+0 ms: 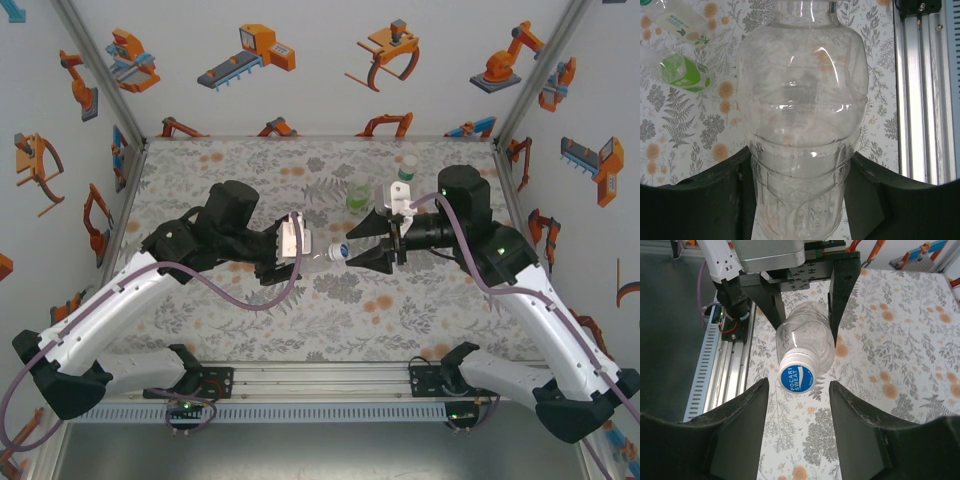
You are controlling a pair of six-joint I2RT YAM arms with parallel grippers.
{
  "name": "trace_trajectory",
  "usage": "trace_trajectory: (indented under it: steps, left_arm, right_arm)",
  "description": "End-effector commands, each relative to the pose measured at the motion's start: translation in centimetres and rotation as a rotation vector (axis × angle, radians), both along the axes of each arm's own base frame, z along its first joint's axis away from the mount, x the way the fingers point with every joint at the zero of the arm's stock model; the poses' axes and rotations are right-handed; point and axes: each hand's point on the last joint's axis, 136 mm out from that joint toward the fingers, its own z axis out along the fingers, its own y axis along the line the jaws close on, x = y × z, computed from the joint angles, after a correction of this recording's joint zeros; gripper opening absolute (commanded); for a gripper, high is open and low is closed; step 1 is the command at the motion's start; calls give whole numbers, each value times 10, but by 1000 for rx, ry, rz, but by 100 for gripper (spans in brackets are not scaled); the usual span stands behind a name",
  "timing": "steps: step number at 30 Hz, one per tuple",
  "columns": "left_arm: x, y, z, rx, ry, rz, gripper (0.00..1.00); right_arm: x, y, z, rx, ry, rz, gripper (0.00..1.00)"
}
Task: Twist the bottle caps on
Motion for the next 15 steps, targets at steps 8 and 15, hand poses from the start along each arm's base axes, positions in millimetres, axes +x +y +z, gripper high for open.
trace_trajectory:
  steps: [8, 15]
  left_arm:
    - [-8, -1, 16, -38, -2, -28, 5]
    - [-8, 0, 17, -39, -6, -26, 5]
  right_arm:
    - [0, 9, 5, 61, -33, 45, 44]
    - [0, 12, 0, 55, -25, 50, 42]
